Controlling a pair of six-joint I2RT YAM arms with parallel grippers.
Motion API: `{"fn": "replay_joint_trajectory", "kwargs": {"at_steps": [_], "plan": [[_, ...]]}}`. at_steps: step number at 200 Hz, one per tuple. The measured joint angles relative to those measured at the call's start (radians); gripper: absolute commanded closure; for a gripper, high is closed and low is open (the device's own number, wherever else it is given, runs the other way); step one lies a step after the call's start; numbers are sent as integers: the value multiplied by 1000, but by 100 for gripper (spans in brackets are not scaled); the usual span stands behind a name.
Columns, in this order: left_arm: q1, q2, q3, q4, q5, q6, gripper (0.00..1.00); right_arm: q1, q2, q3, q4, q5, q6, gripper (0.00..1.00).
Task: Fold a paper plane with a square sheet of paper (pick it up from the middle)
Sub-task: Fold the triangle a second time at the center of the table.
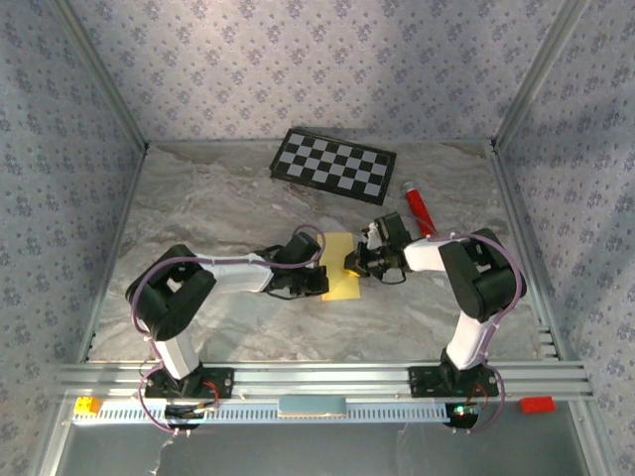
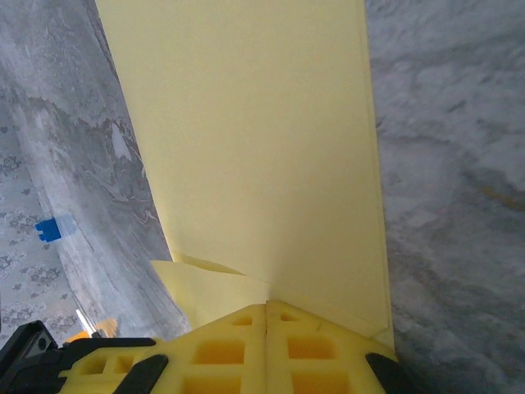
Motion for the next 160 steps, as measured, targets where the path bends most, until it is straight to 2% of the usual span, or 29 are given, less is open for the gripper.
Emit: {"fn": "replay_joint_trajectory", "kwargs": {"at_steps": [25, 63, 160], "plan": [[0, -23, 35, -31, 4, -1, 97, -5, 0, 0, 2, 0, 0, 100], [0, -24, 84, 10, 35, -30, 97, -5, 0, -1, 3, 0, 0, 100], [-4, 123, 113, 98, 58, -105, 96, -5, -1, -16, 31, -1, 1, 100]]}}
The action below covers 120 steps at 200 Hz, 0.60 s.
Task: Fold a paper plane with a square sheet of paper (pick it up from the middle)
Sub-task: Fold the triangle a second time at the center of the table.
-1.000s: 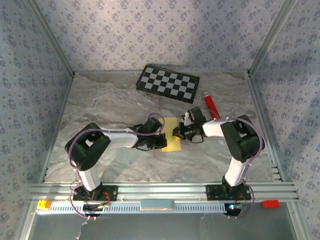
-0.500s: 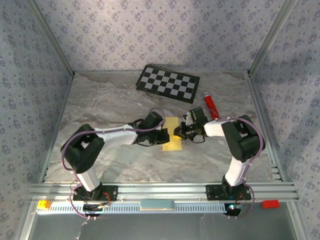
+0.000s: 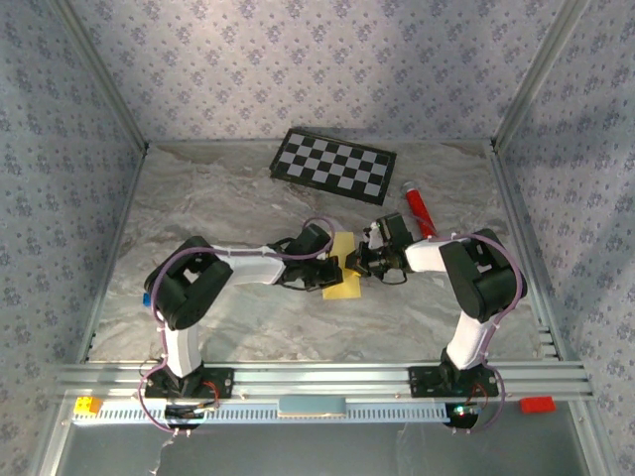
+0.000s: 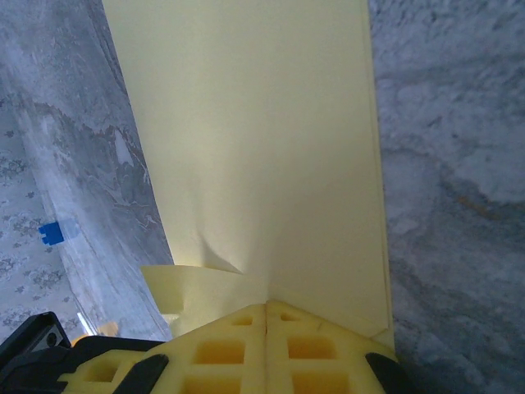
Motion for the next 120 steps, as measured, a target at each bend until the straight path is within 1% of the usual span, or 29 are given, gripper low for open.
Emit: {"fn": "replay_joint_trajectory", "kwargs": {"at_steps": [34, 100, 120], "plan": [[-2, 0, 0, 30, 2, -7, 96, 0, 0, -3, 8, -3, 0, 100], [-2, 25, 1, 18, -3, -7, 98, 0, 0, -5, 12, -2, 0, 100], [-3, 23, -7, 24, -8, -10, 97, 0, 0, -6, 14, -3, 0, 100]]}}
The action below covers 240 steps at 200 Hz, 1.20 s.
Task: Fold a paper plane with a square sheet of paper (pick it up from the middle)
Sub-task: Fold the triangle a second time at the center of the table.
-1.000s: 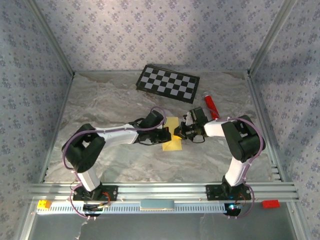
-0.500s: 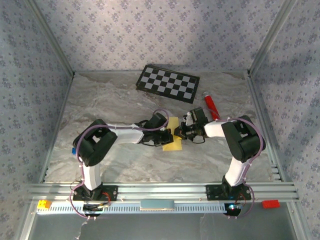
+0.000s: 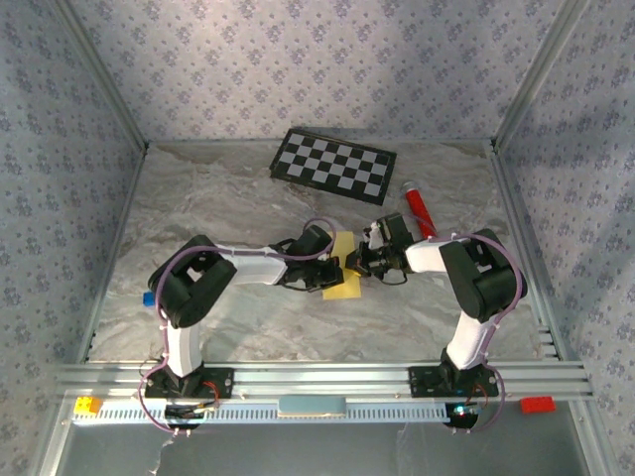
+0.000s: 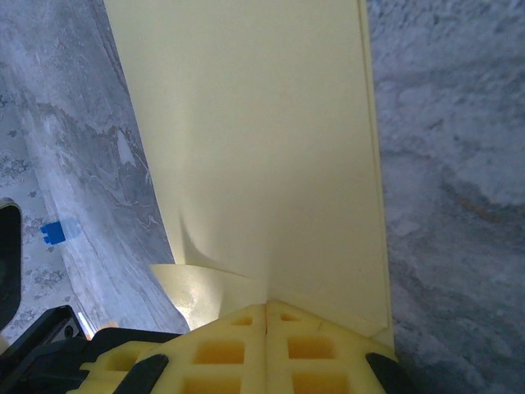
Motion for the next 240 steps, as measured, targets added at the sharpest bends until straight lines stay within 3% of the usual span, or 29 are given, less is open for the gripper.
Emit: {"fn": "replay_joint_trajectory", "kwargs": {"at_steps": [153, 240], "plan": [[-6, -149, -223, 107, -27, -29, 92, -6, 10, -6, 22, -27, 0, 100], [-25, -224, -249, -10, -77, 6, 89, -6, 10, -6, 22, -27, 0, 100]]}}
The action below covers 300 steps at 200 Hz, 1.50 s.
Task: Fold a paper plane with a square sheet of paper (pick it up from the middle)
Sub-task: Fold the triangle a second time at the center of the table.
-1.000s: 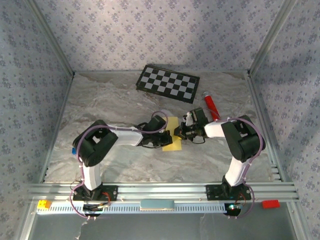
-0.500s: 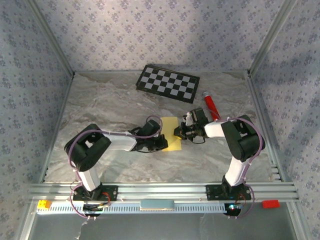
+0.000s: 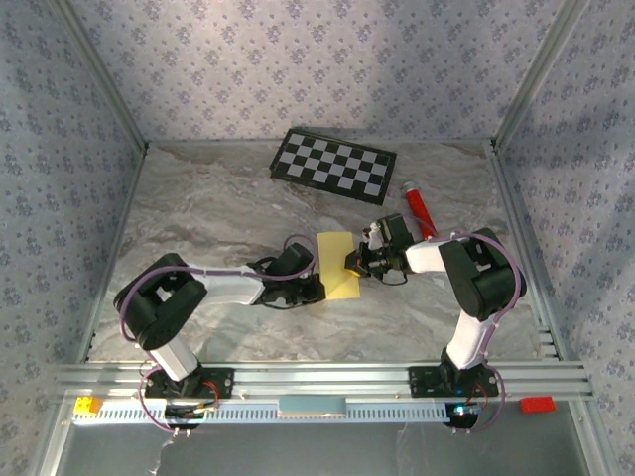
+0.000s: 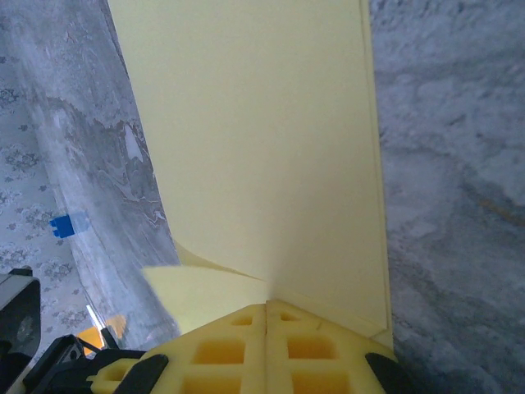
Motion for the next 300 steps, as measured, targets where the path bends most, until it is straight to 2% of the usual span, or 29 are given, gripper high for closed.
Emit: {"fn": "replay_joint_trajectory", "kwargs": {"at_steps": [48, 76, 138, 179, 220, 300], "plan": [[-5, -79, 5, -128, -31, 23, 87, 0, 0, 0, 0, 0, 0, 100], [-4, -85, 36, -124, -19, 29, 87, 0, 0, 0, 0, 0, 0, 100], [-3, 44, 130, -39, 43, 27, 88, 0, -1, 0, 0, 2, 0, 100], [-2, 88, 100, -18, 43, 20, 89, 0, -2, 0, -1, 5, 0, 100], [0, 27, 18, 22, 37, 11, 89, 0, -2, 0, -1, 5, 0, 100], [19, -76, -4, -68, 8, 25, 90, 0, -3, 0, -1, 5, 0, 100]]}}
